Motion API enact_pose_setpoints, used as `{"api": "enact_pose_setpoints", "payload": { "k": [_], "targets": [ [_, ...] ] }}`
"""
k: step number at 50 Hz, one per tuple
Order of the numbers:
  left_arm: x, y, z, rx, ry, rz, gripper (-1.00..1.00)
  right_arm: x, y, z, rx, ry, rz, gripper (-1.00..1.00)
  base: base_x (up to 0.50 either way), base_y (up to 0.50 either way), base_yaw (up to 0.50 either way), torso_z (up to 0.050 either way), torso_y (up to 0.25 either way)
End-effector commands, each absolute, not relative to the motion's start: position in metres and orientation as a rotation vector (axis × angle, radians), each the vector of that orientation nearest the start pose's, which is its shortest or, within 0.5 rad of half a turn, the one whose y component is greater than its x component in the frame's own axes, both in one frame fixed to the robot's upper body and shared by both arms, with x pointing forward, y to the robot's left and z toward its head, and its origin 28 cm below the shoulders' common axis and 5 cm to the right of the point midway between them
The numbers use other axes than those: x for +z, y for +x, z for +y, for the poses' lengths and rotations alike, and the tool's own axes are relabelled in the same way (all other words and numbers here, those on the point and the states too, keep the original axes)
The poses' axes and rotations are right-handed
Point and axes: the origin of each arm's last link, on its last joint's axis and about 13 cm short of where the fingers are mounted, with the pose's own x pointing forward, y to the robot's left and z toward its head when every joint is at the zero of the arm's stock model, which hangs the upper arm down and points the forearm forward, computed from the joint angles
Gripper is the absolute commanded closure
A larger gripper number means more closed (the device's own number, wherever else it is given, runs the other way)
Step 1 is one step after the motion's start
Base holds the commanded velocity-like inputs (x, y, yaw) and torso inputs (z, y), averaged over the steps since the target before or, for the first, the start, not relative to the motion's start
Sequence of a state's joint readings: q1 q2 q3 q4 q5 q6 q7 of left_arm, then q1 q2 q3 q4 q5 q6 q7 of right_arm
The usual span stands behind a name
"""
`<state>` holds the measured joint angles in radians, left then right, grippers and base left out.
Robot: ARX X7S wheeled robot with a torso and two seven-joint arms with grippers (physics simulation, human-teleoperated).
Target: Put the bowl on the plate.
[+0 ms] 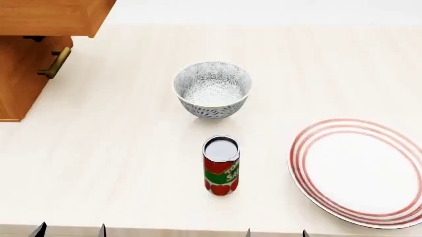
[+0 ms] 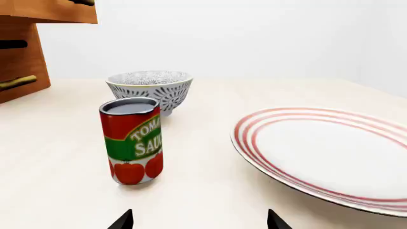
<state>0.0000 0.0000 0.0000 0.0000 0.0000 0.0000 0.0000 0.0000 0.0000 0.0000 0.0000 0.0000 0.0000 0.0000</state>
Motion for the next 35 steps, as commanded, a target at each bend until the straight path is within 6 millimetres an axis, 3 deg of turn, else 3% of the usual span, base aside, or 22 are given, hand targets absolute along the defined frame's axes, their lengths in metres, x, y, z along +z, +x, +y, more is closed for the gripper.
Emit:
{"api": "enact_pose_setpoints", "payload": {
  "k": [1,15,19,35],
  "targets": [
    [0.016,0.207,0.205,-0.061,-0.098,0.027,-1.0,0.013,0.21,-0.095,0.0,-0.017,-0.001,-1.0,0.0,0.0,0.0,0.0,0.0],
    [0.015,0.205,0.207,-0.065,-0.069,0.002,-1.0,0.018,0.207,-0.096,-0.019,-0.043,-0.014,-1.0,0.0,0.0,0.0,0.0,0.0],
    [0.022,0.202,0.209,-0.057,-0.08,-0.024,-1.0,0.031,0.205,-0.095,-0.022,-0.061,-0.053,-1.0,0.0,0.0,0.0,0.0,0.0],
    [0.094,0.186,0.212,-0.07,-0.064,-0.242,-1.0,0.112,0.188,-0.091,-0.014,-0.187,-0.268,-1.0,0.0,0.0,0.0,0.0,0.0]
  ]
}}
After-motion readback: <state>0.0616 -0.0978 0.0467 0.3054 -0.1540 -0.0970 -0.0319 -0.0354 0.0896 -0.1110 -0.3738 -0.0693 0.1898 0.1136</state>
